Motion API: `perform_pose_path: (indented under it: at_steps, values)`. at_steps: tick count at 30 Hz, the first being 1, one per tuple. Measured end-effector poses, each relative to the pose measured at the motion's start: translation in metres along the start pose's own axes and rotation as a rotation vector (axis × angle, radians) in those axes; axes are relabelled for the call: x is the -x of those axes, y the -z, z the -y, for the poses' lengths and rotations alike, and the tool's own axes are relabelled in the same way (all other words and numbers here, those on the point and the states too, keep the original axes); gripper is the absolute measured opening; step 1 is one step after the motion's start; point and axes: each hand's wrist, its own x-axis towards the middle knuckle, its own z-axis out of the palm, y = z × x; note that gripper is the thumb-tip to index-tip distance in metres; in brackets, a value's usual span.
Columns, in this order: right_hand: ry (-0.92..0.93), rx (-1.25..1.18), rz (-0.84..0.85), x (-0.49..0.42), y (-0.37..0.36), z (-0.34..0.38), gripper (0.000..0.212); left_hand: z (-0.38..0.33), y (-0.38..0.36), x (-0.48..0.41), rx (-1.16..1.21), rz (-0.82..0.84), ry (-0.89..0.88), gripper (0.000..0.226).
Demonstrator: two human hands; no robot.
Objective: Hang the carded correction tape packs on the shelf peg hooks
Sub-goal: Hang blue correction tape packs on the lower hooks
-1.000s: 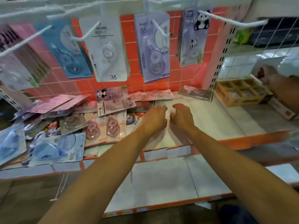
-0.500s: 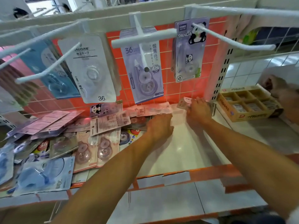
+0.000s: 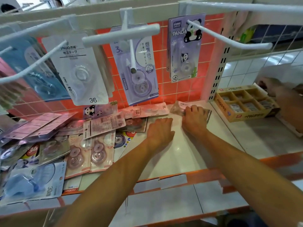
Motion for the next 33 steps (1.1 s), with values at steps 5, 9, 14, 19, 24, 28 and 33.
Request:
perform_pose_path:
  at_steps: [5,9,14,19,24,28,33]
  values:
    - [0.005,0.043,-0.068,0.022,-0.001,0.004,0.033,-0.004,-0.005,0.014,-0.042,0.012,0.018,0.046]
    - [-0.037,-0.048,-0.083,0.043,0.003,0.014,0.033,-0.003,-0.017,0.026,-0.063,0.026,0.016,0.051]
    - [-0.046,-0.108,-0.038,0.074,0.006,0.023,0.03,-0.003,-0.03,0.045,-0.045,0.024,0.02,0.053]
    - [-0.058,-0.214,-0.018,0.104,0.02,0.036,0.038,0.0,-0.037,0.068,0.031,-0.008,0.034,0.054]
    - [-0.169,-0.529,0.06,0.115,0.028,0.045,0.03,0.007,-0.028,0.09,0.326,-0.054,0.113,0.044]
    - [-0.262,-0.616,0.12,0.125,0.033,0.056,0.026,0.01,-0.014,0.108,0.563,-0.153,0.183,0.029]
    - [-0.269,-0.914,0.189,0.136,0.047,0.075,0.029,0.019,0.001,0.123,1.1,-0.093,0.323,0.045]
